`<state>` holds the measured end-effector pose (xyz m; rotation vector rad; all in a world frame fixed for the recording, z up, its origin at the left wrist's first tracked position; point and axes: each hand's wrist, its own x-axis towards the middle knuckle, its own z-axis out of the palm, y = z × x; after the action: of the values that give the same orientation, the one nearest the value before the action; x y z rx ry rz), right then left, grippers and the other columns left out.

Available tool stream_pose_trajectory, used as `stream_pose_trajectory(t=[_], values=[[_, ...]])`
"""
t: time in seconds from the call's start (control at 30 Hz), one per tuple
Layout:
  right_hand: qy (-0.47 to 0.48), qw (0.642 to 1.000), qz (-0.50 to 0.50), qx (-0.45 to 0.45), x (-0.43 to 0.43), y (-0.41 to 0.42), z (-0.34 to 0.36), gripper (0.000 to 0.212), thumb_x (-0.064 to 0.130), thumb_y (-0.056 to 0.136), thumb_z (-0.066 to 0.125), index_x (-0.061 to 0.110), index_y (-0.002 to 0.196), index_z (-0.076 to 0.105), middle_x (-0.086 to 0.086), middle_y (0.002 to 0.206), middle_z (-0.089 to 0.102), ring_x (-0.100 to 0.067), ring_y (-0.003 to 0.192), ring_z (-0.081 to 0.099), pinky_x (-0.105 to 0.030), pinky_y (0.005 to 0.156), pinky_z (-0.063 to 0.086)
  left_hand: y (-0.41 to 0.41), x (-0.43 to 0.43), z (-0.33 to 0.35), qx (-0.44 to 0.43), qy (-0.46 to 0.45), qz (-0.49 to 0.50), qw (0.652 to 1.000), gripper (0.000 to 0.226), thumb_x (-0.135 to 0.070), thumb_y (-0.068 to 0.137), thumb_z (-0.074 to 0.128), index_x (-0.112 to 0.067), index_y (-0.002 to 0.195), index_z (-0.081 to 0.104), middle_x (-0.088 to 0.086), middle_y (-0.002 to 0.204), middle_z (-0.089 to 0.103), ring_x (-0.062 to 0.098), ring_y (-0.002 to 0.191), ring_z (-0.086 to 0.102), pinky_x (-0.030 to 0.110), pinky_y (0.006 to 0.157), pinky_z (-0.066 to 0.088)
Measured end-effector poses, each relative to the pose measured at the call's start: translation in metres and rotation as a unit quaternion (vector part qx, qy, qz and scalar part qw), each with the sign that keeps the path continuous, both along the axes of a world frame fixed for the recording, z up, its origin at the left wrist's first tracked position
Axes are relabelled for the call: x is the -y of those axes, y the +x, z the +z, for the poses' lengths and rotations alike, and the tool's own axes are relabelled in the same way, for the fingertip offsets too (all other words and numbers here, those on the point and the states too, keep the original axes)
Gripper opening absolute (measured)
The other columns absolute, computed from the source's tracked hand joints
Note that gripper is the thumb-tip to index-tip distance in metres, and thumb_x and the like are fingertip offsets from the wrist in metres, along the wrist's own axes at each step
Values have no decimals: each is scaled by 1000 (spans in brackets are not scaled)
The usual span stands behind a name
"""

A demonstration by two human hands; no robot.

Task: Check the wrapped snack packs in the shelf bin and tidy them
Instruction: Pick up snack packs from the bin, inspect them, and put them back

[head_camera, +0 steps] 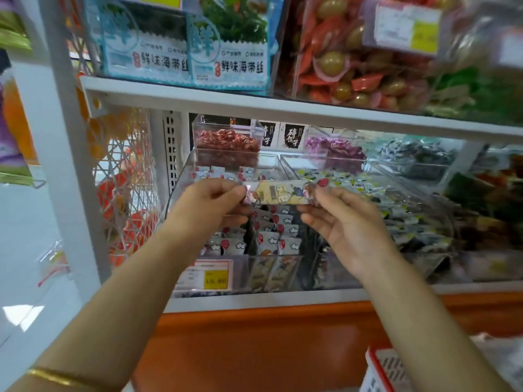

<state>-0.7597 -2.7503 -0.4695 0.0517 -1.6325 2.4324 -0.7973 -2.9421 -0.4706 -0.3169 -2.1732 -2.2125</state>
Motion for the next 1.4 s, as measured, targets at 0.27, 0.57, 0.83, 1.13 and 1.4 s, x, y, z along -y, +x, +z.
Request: stream_pose_trajectory(t=[0.27, 0.57, 0.83, 1.13, 1.4], values=[[-93, 991, 89, 47, -7, -1, -6, 17, 15, 72, 63, 5, 81, 73, -13, 80, 73, -18, 69, 72, -21, 53, 56, -4, -4, 0, 107, 184, -51, 976, 15, -11, 88, 57, -5, 76, 62, 2, 61, 62, 11, 62, 61, 18, 59, 55], [-100, 992, 76, 25, -3, -7, -9, 15, 9, 90, 50, 0, 92, 62, -15, 77, 72, -21, 68, 71, -23, 54, 56, -6, -1, -4, 68, 186, -45, 979, 12, -6, 83, 57, -9, 72, 60, -2, 56, 61, 9, 55, 60, 18, 58, 55], [-96, 994, 56, -14, 0, -7, -6, 13, 13, 82, 55, 4, 87, 63, -10, 72, 71, -18, 65, 70, -22, 53, 55, -7, -2, -3, 129, 271, -72, 951, 24, -10, 88, 55, -12, 64, 59, -2, 54, 56, 6, 51, 55, 17, 49, 50], [-46, 999, 8, -12, 0, -10, -13, 12, 19, 93, 49, 7, 91, 51, -5, 67, 68, -22, 63, 69, -28, 53, 56, -5, -5, -1, 84, 205, -86, 971, 15, -12, 90, 53, -13, 76, 57, -1, 61, 58, 10, 54, 59, 18, 48, 50], [118, 990, -49, -57, 1, -12, -18, 14, -3, 90, 51, 7, 91, 61, -12, 95, 65, -19, 80, 70, -28, 63, 57, -3, -9, -6, 6, 63, -36, 997, 17, -14, 84, 63, -7, 98, 56, 8, 92, 68, 14, 79, 70, 22, 67, 56]])
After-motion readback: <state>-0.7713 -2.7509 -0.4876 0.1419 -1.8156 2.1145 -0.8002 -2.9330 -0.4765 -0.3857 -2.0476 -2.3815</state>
